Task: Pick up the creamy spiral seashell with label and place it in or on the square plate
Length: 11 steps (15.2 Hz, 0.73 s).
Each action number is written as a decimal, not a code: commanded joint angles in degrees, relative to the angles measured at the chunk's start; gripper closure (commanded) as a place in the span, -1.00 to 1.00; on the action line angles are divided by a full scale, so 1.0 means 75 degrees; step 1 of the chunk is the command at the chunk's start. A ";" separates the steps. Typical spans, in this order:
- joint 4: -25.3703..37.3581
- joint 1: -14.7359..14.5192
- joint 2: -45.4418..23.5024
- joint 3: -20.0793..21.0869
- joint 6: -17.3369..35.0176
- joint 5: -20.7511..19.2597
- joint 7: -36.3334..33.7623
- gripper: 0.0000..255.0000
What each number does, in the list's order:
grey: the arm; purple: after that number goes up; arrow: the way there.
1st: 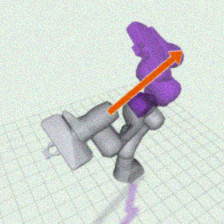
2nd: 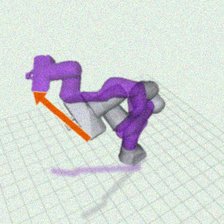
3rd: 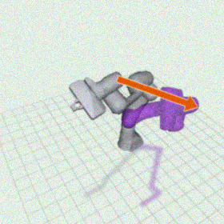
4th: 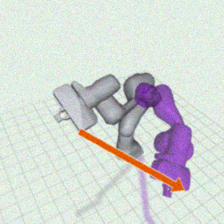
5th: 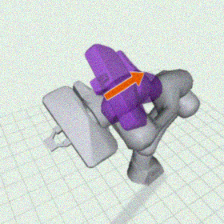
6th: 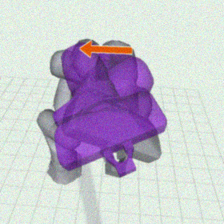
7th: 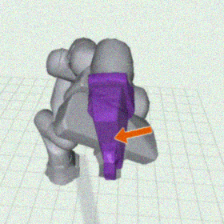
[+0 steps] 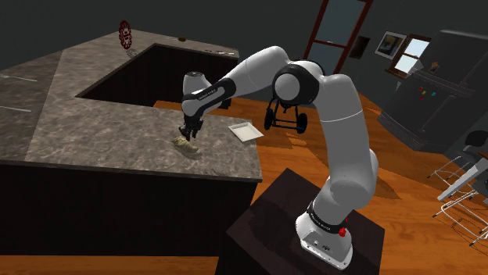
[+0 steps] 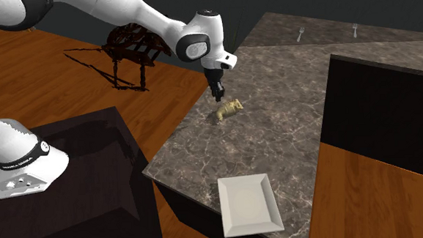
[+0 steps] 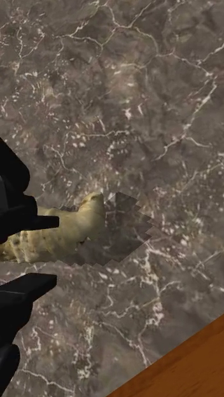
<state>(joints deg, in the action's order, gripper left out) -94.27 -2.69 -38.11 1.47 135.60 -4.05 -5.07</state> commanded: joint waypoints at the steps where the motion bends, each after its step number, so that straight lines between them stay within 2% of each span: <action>1: 0.0297 0.0198 -0.0294 0.0132 0.0036 0.0181 0.0295 -1.00; 6: 0.2239 0.1043 -0.1994 0.0819 -0.0172 0.0885 0.1605 -1.00; 11: 0.2480 0.0983 -0.2429 0.0806 0.0026 0.0862 0.1591 -1.00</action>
<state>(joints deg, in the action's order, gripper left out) -75.89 4.79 -55.77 7.49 135.39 2.41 6.88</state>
